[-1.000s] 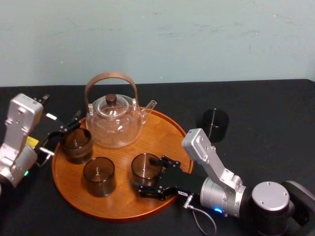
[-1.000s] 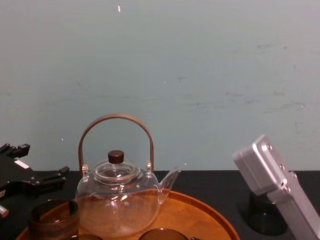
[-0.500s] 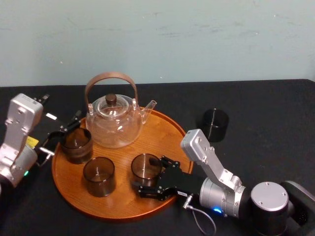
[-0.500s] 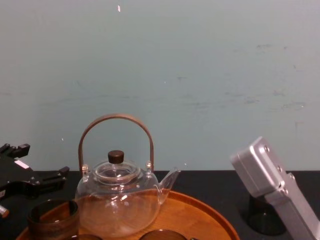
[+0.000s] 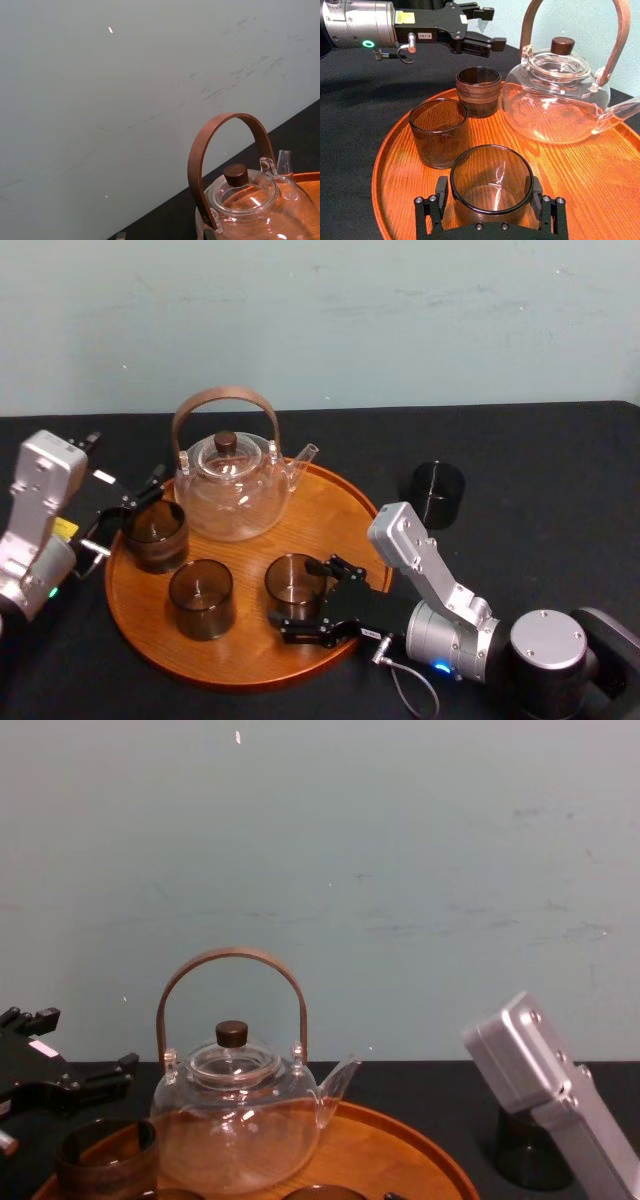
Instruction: Pick up the glass from the table and place it on the tray.
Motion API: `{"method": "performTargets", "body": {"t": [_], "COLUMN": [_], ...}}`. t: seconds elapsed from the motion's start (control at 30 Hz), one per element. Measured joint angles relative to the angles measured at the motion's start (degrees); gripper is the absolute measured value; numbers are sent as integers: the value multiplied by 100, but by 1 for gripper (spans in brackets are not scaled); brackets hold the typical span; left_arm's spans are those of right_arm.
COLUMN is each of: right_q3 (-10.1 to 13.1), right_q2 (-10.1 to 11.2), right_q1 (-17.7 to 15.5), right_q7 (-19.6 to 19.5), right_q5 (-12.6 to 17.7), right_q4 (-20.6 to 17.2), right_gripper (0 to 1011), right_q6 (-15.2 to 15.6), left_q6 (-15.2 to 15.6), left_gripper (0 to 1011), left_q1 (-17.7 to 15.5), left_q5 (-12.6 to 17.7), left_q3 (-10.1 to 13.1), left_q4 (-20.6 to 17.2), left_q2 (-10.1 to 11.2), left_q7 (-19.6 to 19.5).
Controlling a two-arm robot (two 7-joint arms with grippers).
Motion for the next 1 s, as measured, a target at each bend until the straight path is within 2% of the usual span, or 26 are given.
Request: {"method": "performTargets", "body": {"t": [0.23,0.33,0.67,0.9,1.0], "right_q3": [4,48,247,377,514], "right_q2": [3,20,269,421,509], "right_q1": [-5,-45,-289,-484,-605], "right_q7": [1,2,-68,-78,-146], "right_q5": [9,49,63,124,179], "right_q4": [-1,-63,-680,-1012,-1120], "right_gripper": [1002,1002,1002,1002,1002], "right_q6": [-8,-114,-514,-640,-672], "left_q6": [0,0,0,0,0], "left_gripper": [1001,1001,1002,1001,1001], "left_q1": [0,0,0,0,0], "left_q5": [0,0,0,0,0], "left_q3": [0,0,0,0,0], "left_q4": [0,0,0,0,0], "left_q2": [0,0,0,0,0], "left_q7": [0,0,0,0,0]}}
